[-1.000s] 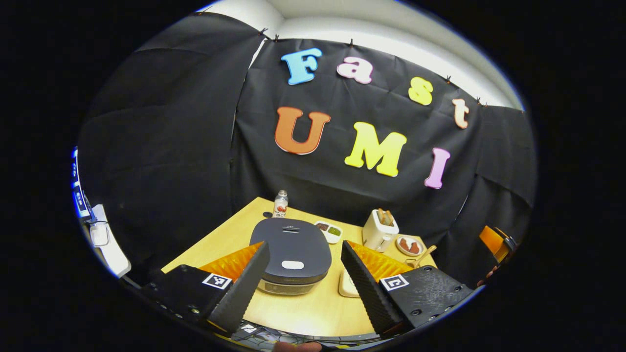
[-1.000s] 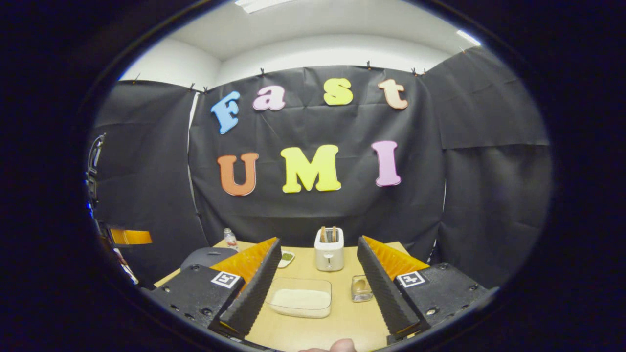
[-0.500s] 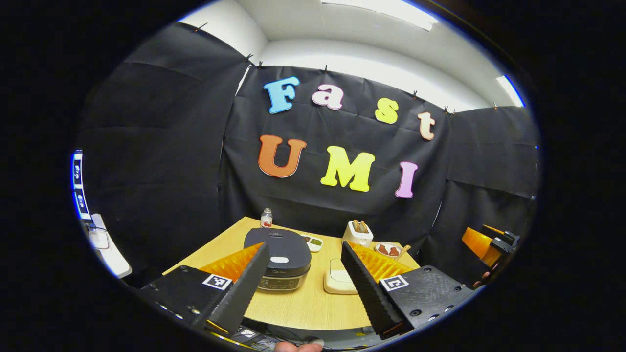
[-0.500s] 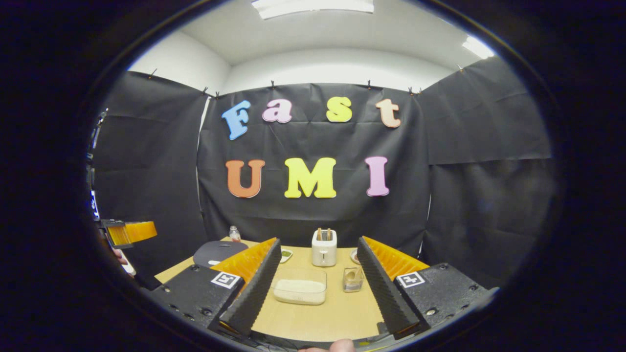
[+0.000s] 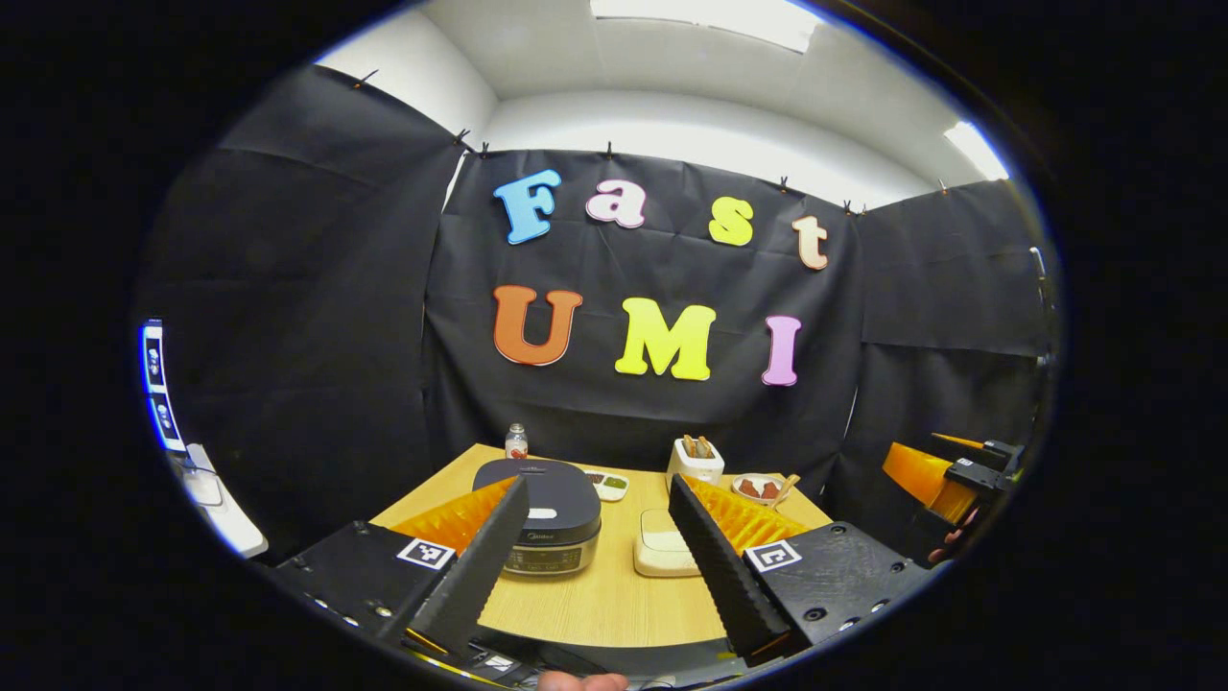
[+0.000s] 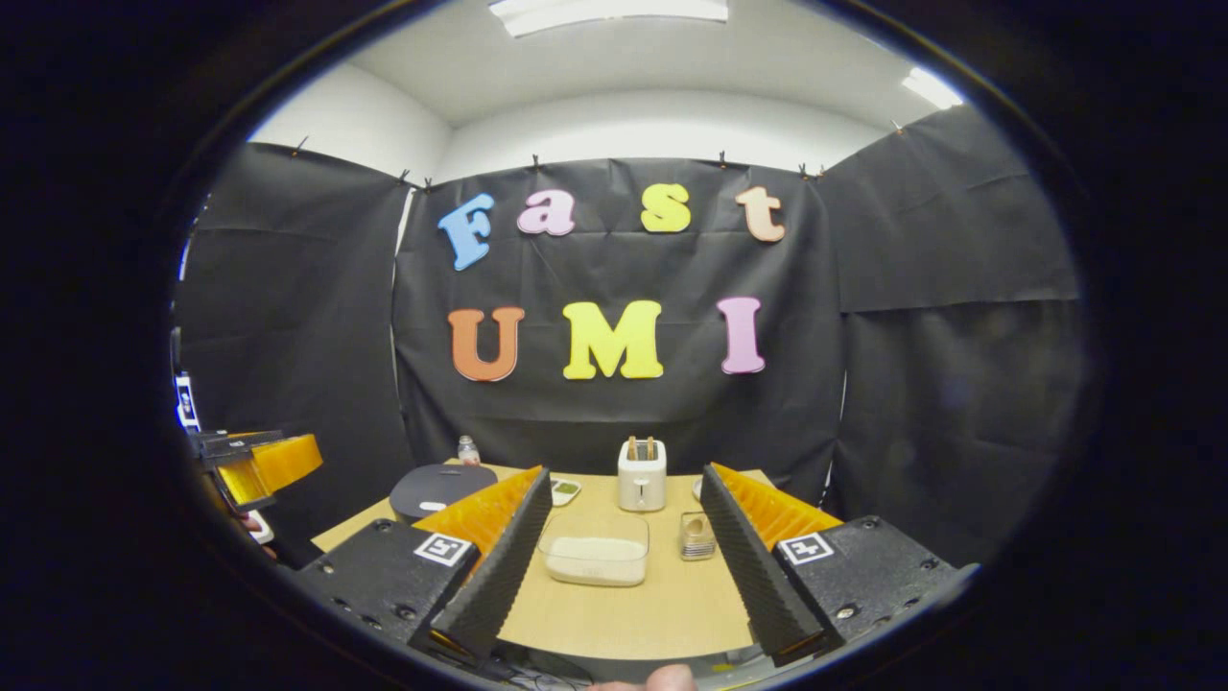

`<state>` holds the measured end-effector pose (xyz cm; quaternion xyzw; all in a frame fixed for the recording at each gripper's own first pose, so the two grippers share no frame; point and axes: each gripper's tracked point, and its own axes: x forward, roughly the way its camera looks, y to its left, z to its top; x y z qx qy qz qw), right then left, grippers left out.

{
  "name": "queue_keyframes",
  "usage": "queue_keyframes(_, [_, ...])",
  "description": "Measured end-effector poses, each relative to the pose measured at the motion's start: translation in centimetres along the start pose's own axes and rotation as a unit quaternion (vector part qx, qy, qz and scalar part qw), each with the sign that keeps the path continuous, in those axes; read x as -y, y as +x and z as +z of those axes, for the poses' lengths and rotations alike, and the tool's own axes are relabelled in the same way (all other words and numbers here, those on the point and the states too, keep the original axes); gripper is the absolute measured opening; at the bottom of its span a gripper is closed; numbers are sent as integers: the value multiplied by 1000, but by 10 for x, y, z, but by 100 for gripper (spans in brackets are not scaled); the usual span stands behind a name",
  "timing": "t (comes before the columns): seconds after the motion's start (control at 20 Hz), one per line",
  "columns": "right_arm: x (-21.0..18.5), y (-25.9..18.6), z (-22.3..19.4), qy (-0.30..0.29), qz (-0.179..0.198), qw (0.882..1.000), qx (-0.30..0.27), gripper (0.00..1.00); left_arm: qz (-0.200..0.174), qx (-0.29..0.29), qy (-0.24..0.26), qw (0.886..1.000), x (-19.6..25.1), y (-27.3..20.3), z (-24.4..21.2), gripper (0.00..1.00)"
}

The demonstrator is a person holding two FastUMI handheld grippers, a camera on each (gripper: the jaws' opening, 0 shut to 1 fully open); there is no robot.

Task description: Close the left gripper, press the button to open the rice cooker; take a wooden spoon from the chopstick holder with the right hand, scoop a spoonful of rice and pour it into the rice cooker, then put the wooden spoon back into the chopstick holder.

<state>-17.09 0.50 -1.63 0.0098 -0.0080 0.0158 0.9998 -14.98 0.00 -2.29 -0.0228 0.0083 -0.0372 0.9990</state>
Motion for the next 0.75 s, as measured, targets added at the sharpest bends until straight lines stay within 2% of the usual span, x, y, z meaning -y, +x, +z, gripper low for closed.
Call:
queue_keyframes(0.05, [2,2,1,0,-3,1000,5,100,3,5,9,1000,1,1,2,95])
queue_keyframes(0.1, [2,6,1,-1,-5,1000,7,100,5,11,18,1000,1,3,2,95])
queue_keyframes(0.15, [0,9,-2,-2,-5,1000,6,94,9,17,25,1000,1,5,3,95])
queue_keyframes(0.25, [-9,13,-13,-4,7,1000,-10,94,8,16,30,999,5,6,1,95])
queue_keyframes(0.3, [-12,15,-11,-3,11,1000,-5,100,8,21,32,999,6,7,1,95])
queue_keyframes(0.4, [-10,17,-9,-4,8,1000,-4,100,12,28,43,999,2,8,2,95])
queue_keyframes(0.45, [-14,17,-13,-2,11,1000,-7,94,11,27,44,999,3,7,3,95])
queue_keyframes(0.5, [-17,15,-14,-2,14,1000,-7,100,8,28,44,999,5,5,2,94])
queue_keyframes(0.55, [-17,15,-13,-5,13,1000,-5,100,6,30,45,999,6,5,2,84])
queue_keyframes(0.6, [-17,14,-12,-7,10,1000,-2,100,5,31,46,998,6,6,3,84])
queue_keyframes(0.7, [-19,11,-14,-6,9,1000,-2,100,2,30,49,998,3,5,1,100])
queue_keyframes(0.75, [-21,11,-15,-6,8,1000,-2,100,1,30,52,998,4,5,0,100])
